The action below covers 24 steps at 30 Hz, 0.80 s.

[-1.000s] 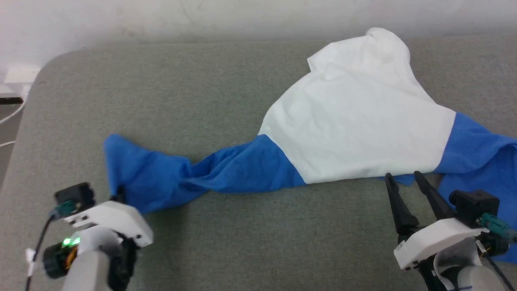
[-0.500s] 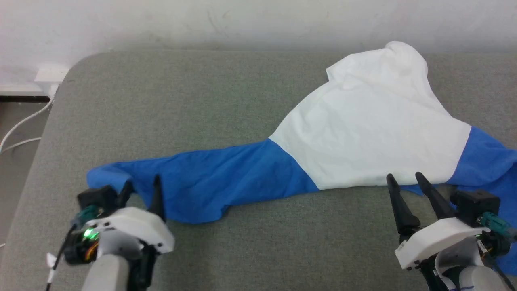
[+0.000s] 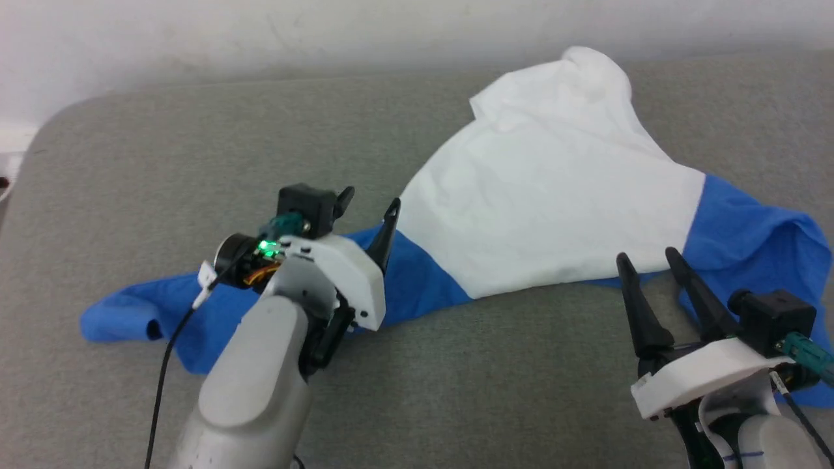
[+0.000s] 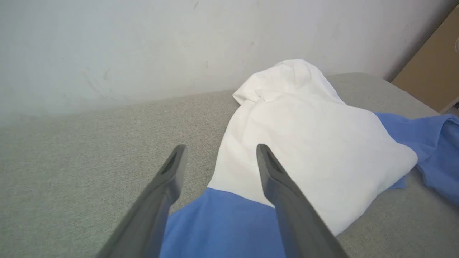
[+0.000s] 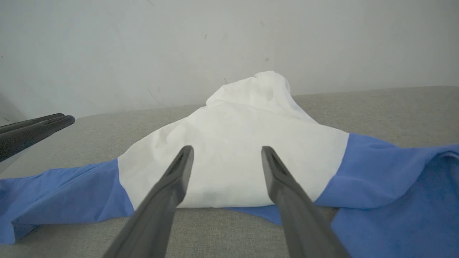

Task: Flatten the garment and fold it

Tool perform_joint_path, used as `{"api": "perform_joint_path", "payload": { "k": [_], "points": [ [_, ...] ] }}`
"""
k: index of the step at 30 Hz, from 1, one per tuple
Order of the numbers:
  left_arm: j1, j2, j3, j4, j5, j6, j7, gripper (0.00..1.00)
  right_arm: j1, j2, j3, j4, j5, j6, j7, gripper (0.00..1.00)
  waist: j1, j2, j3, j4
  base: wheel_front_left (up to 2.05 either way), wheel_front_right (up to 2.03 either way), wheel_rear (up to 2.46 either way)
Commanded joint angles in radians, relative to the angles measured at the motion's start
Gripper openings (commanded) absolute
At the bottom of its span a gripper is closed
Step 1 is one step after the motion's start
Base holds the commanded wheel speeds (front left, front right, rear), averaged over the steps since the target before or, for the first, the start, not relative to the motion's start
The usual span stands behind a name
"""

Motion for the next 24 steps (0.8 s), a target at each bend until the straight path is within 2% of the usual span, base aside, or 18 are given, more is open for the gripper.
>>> {"api": "perform_joint_path", "payload": {
  "k": [1,7,14,15,16,19,24],
  "points": [
    [-0.037,0.002,-0.008,0.040,0.012,-0.009,0.026,1.00,-0.017,0.002,0.007,-0.010,0.003,-0.001,-0.007,1.00,0.0000,0.0000,0.049,-0.070,0.00,0.00,0.00],
    [-0.143,0.018,-0.018,0.198,0.019,0.018,0.221,1.00,-0.020,0.002,0.013,-0.020,0.019,-0.001,-0.018,1.00,0.0000,0.0000,0.088,-0.142,0.00,0.00,0.00],
    [-0.213,0.066,-0.042,0.287,0.031,0.024,0.458,1.00,-0.026,0.002,0.017,-0.014,0.036,-0.001,-0.034,1.00,0.0000,0.0000,0.114,-0.178,0.00,0.00,0.00],
    [-0.218,0.071,-0.046,0.289,0.029,0.017,0.482,0.37,-0.028,0.002,0.016,-0.013,0.037,-0.001,-0.036,1.00,0.0000,0.0000,0.118,-0.179,0.00,0.00,0.00],
    [-0.225,0.078,-0.048,0.286,0.027,0.008,0.496,0.00,-0.030,0.002,0.017,-0.014,0.039,-0.001,-0.038,1.00,0.0000,0.0000,0.124,-0.180,0.00,0.00,0.00],
    [-0.254,0.113,-0.046,0.259,0.019,-0.017,0.489,0.00,-0.042,0.002,0.022,-0.015,0.043,-0.001,-0.043,1.00,0.0000,0.0000,0.145,-0.187,0.00,0.00,0.00],
    [-0.328,0.210,-0.014,0.210,-0.010,-0.049,0.433,0.00,-0.074,0.002,0.046,-0.017,0.051,-0.001,-0.055,1.00,0.0000,0.0000,0.191,-0.204,0.00,0.00,0.00]
  ]
}}
